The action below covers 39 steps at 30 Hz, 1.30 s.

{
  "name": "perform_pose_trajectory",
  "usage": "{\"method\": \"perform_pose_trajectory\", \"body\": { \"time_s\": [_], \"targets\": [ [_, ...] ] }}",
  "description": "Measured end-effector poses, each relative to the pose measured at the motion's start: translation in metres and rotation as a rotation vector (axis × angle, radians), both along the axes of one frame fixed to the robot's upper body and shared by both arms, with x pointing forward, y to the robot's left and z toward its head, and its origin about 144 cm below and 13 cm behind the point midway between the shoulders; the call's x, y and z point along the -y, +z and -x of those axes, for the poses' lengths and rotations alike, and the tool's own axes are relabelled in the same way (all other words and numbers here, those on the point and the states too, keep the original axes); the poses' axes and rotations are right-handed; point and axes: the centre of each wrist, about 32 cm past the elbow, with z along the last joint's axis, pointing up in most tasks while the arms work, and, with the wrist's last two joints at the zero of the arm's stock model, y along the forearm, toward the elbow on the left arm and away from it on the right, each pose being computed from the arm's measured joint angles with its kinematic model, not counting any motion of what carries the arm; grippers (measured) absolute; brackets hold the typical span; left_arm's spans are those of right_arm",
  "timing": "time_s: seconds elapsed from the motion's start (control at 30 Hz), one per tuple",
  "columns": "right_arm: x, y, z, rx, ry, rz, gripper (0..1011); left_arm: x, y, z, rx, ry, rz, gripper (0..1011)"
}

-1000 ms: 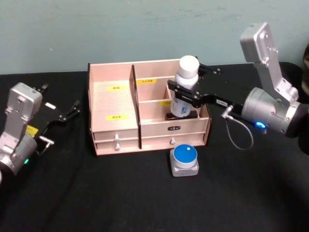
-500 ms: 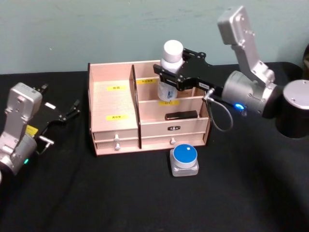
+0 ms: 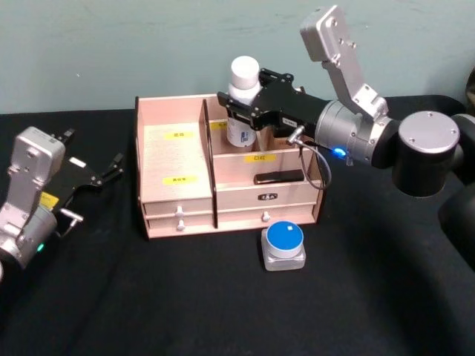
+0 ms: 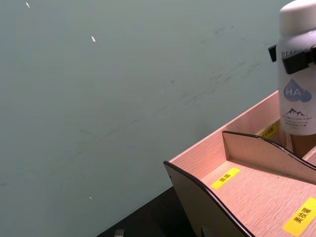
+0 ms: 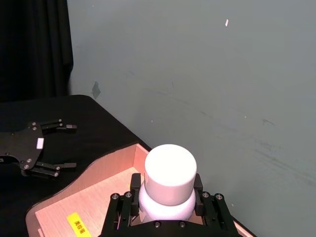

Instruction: Pick up the facial cleanser and watermelon frost from the table and place them into the tiered storage box.

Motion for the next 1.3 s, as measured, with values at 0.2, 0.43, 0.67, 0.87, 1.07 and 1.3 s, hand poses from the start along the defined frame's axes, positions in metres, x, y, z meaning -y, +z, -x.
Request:
{"method": "perform_pose_trajectory", "body": {
  "time_s": [0.2,0.43,0.67,0.87,1.07,1.3],
  "targets": [
    [-0.003,-0.003,-0.006,-0.002,-0.001,0.002,603,0.0,0.0,0.0,0.0,0.0,0.0,1010],
    [-0.003,-0.008,-0.01,-0.006,-0.007,-0.001,603,0.0,0.0,0.0,0.0,0.0,0.0,1010],
    [-0.002,-0.012,-0.011,-0.014,-0.009,-0.005,603,0.0,0.0,0.0,0.0,0.0,0.0,1010],
    [-0.001,-0.017,-0.012,-0.031,-0.009,-0.005,602,0.0,0.0,0.0,0.0,0.0,0.0,1010],
    [-0.002,-0.024,-0.012,-0.055,-0.011,0.003,602,0.0,0.0,0.0,0.0,0.0,0.0,1010],
    [-0.003,-0.034,-0.014,-0.078,-0.016,0.013,603,0.0,0.0,0.0,0.0,0.0,0.0,1010]
  ]
}}
